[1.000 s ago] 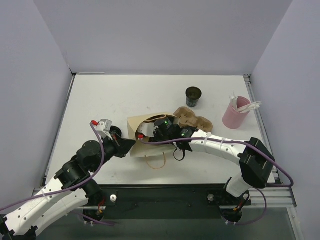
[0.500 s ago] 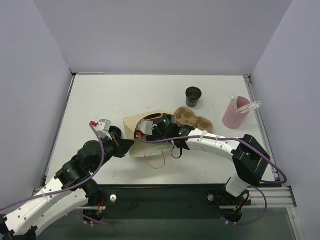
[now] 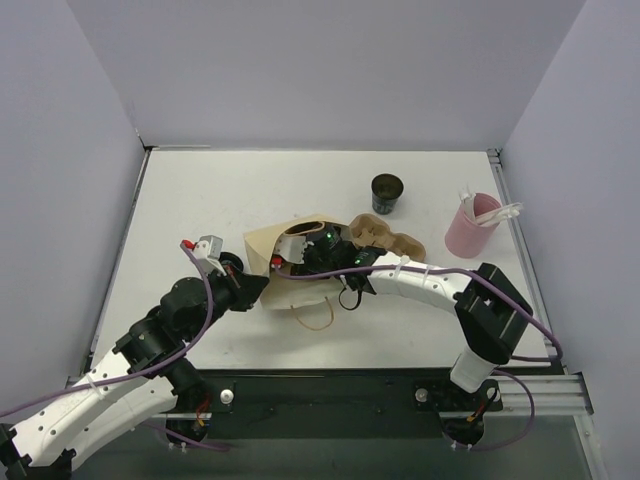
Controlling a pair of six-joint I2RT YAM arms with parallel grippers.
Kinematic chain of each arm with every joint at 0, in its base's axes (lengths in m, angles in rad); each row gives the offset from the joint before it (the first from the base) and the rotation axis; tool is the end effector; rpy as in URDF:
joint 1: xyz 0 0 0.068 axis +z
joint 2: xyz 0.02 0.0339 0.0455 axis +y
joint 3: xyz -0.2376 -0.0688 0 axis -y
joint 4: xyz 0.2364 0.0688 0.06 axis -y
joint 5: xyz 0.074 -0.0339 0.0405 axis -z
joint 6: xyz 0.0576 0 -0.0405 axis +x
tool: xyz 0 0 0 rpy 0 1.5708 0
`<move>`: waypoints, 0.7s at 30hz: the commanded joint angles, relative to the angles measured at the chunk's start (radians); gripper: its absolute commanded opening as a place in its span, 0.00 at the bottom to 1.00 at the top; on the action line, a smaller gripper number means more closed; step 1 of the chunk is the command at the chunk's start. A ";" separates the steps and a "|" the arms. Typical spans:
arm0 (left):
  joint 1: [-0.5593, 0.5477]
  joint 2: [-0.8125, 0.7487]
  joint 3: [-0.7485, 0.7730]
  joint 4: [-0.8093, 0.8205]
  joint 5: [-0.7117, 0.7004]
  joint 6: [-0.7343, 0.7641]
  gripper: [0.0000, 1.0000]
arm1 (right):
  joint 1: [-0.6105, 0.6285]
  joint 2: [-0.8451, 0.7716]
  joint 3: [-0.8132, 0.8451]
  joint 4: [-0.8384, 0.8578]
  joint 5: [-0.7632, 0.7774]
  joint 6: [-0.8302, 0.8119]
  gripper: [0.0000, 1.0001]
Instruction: Pack the takeout coffee
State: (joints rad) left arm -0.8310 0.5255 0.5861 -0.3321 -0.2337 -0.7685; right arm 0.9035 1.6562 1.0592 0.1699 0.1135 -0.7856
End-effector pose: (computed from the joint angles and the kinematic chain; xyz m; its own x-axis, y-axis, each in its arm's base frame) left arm 0.1258 -0.1181 0.2720 -0.5249 -0.4279 -0.7358 0.2828 0.7276 -0.6249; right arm 0.2458 0.3015 0.2126 0.3256 -0.7222 -0.6103 -0.6880 0.2618 -0.6769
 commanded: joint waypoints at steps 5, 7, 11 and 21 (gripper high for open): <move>-0.005 0.001 0.037 -0.030 0.022 -0.023 0.00 | -0.037 0.063 0.038 0.049 0.057 0.069 0.44; -0.003 0.002 0.038 -0.030 0.022 -0.022 0.00 | -0.035 0.063 0.033 0.052 0.061 0.077 0.45; -0.005 0.002 0.041 -0.028 0.022 -0.023 0.00 | -0.038 0.063 0.025 0.060 0.071 0.089 0.50; -0.005 -0.001 0.055 -0.050 0.017 -0.005 0.00 | -0.048 0.094 0.039 0.072 0.061 0.095 0.54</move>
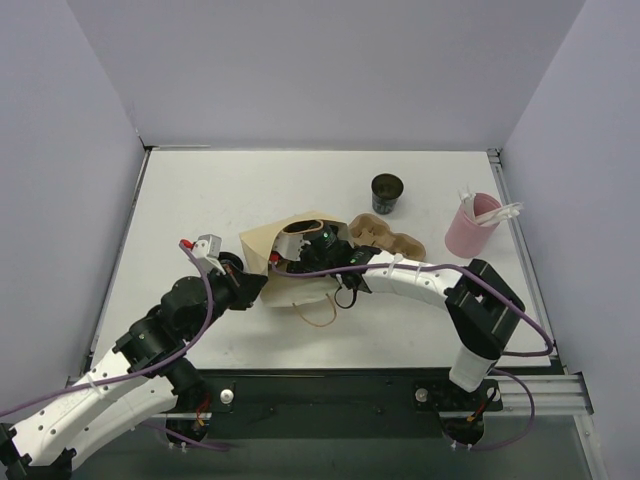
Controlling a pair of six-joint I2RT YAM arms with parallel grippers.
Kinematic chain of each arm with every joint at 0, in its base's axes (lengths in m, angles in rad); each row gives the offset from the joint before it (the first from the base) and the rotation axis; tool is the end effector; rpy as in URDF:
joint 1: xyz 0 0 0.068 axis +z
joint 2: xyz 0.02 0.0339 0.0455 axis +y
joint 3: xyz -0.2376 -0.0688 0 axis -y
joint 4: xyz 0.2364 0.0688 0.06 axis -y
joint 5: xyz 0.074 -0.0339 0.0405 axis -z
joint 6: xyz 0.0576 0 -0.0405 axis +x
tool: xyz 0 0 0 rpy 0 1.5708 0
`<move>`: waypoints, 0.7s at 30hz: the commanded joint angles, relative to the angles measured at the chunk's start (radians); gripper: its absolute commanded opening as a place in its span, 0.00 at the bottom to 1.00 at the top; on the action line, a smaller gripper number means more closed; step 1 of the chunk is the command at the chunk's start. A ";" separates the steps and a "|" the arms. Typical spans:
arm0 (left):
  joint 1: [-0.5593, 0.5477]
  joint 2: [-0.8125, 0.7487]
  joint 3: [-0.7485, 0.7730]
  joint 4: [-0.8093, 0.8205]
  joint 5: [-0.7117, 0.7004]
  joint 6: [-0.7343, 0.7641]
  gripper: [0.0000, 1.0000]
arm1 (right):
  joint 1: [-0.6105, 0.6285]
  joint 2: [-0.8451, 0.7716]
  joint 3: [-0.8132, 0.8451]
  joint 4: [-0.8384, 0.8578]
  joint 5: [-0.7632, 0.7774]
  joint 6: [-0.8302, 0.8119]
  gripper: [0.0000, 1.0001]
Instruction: Pack the takeout coffee
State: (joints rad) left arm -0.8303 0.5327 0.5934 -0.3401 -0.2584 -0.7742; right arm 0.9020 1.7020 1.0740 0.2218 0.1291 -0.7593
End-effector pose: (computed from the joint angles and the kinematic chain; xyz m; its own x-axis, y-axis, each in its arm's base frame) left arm 0.1271 -0.1173 0.2726 -0.5161 -0.4372 -0.7365 0.2617 0.7383 -0.6216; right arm 0.2526 0.3077 0.2069 0.3074 -0.7120 -0.6313 -0.6798 0.2999 -0.6693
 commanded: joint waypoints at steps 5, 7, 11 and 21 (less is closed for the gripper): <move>-0.004 -0.014 0.046 -0.046 0.041 -0.002 0.00 | -0.048 0.080 0.046 0.024 0.060 0.092 0.54; -0.004 -0.010 0.046 -0.046 0.041 -0.004 0.00 | -0.049 0.088 0.046 0.030 0.069 0.098 0.54; -0.004 0.006 0.060 -0.051 0.033 0.006 0.00 | -0.049 0.073 0.043 0.033 0.084 0.104 0.58; -0.004 0.065 0.120 -0.019 0.036 0.032 0.00 | -0.049 -0.027 0.023 -0.042 0.093 0.097 0.80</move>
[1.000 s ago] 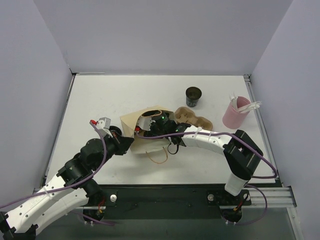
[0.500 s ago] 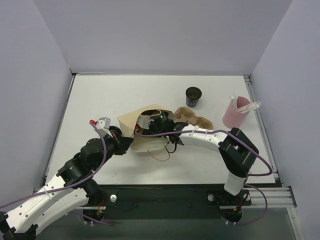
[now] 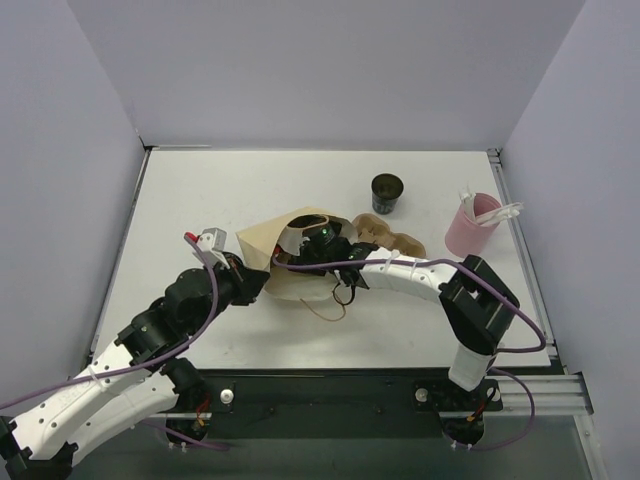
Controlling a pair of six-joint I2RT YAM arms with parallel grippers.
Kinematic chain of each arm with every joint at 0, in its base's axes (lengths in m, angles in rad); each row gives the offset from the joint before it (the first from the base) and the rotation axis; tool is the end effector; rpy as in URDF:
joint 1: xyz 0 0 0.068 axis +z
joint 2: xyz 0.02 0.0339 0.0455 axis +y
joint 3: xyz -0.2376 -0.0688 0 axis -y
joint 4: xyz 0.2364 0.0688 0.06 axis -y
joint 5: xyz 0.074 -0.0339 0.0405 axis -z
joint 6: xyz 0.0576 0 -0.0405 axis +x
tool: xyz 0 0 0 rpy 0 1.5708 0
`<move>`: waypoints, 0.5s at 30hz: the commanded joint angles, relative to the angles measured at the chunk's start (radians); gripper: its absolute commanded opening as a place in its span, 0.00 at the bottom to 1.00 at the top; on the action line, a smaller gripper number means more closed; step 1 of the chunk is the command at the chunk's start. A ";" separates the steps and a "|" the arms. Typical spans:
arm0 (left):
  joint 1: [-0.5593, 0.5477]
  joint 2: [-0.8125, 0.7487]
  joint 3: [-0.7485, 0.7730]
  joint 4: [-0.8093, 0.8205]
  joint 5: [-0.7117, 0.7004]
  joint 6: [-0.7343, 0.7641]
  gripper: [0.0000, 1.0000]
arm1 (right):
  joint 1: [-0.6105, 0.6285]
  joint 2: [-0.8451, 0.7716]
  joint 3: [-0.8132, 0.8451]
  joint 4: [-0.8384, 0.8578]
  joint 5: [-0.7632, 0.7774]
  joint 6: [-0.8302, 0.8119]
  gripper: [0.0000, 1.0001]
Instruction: Pack the takeout coffee
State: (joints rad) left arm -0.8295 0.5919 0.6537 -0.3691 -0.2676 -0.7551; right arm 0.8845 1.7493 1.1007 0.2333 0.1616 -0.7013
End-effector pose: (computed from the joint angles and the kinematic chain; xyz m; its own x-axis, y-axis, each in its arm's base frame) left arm 0.1318 -0.1214 0.2814 -0.5196 -0.4112 -0.7489 0.2541 0.7625 -0.5950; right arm 0.2648 0.3086 0.1995 0.2371 -0.7155 -0.6572 -0.6770 0.3635 -0.6400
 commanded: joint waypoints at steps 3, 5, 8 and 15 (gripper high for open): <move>-0.003 0.008 0.063 0.015 0.053 0.013 0.00 | -0.032 -0.112 -0.022 -0.078 0.064 0.040 0.82; -0.005 0.008 0.067 0.015 0.053 0.013 0.00 | -0.032 -0.142 -0.035 -0.097 0.059 0.045 0.83; -0.005 0.003 0.072 0.010 0.051 0.017 0.00 | -0.033 -0.178 -0.042 -0.130 0.049 0.049 0.88; -0.005 0.026 0.095 0.012 0.064 0.011 0.00 | -0.035 -0.258 -0.038 -0.258 0.033 0.115 1.00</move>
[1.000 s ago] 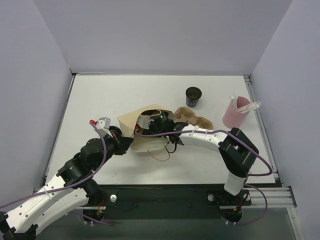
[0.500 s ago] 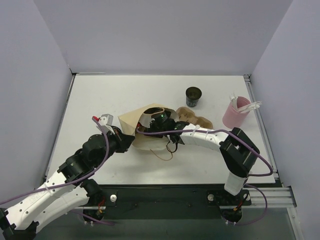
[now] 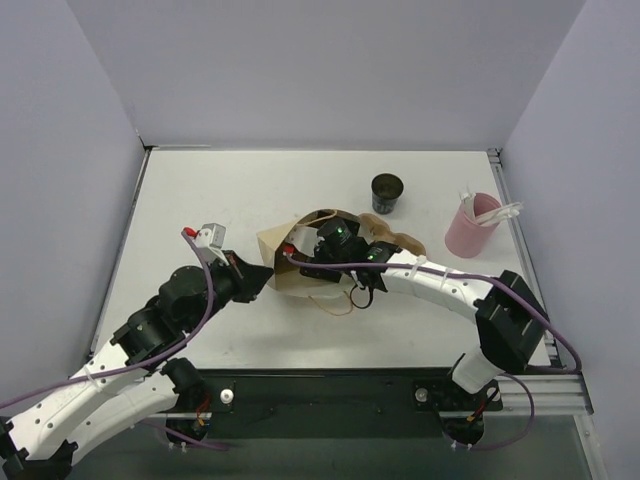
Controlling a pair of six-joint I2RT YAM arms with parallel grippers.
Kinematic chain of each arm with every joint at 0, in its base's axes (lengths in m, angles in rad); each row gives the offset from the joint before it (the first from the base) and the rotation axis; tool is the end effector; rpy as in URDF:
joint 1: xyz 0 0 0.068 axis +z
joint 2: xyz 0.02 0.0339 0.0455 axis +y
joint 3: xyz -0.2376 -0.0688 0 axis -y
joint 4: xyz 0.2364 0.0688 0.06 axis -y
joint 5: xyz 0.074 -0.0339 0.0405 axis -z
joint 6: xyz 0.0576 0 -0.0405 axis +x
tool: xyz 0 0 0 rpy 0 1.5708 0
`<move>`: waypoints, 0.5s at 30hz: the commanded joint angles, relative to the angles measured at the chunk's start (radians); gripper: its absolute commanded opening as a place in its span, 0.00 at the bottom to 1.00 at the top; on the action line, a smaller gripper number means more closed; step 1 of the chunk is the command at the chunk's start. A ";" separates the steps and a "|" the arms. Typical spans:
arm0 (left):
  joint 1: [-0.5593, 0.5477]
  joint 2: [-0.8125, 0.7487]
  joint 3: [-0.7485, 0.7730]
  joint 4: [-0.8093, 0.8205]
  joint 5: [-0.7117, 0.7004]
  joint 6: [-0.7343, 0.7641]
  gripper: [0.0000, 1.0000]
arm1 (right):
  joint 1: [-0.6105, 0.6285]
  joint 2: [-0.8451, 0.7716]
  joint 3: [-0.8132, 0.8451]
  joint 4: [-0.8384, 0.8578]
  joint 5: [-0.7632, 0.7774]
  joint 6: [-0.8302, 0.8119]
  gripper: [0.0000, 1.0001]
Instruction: Pack the takeout coffee
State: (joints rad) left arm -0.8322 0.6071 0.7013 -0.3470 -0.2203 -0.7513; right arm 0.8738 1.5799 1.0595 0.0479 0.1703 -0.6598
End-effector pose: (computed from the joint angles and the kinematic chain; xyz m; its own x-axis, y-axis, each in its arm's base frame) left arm 0.1309 -0.1251 0.2985 -0.5184 -0.4201 -0.7449 0.3083 0.7207 -0.6210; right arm 0.2473 0.2802 0.2261 0.1730 -0.7344 -0.6563 -0.6996 0.3774 -0.6067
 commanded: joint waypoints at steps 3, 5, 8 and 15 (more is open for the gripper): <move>-0.001 0.025 0.055 -0.007 0.038 0.007 0.00 | -0.019 -0.116 0.004 -0.123 0.015 0.095 1.00; -0.002 0.029 0.063 -0.012 0.048 0.006 0.00 | -0.016 -0.132 0.005 -0.155 0.009 0.106 1.00; -0.001 0.033 0.069 -0.024 0.064 0.000 0.00 | -0.009 -0.165 0.017 -0.197 -0.002 0.120 0.99; -0.002 0.034 0.096 -0.075 0.090 -0.014 0.00 | 0.014 -0.207 0.033 -0.278 -0.011 0.152 0.94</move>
State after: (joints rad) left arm -0.8322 0.6491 0.7452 -0.3653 -0.1593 -0.7567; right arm 0.8822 1.4258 1.0588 -0.1753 0.1402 -0.5575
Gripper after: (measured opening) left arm 0.022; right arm 0.946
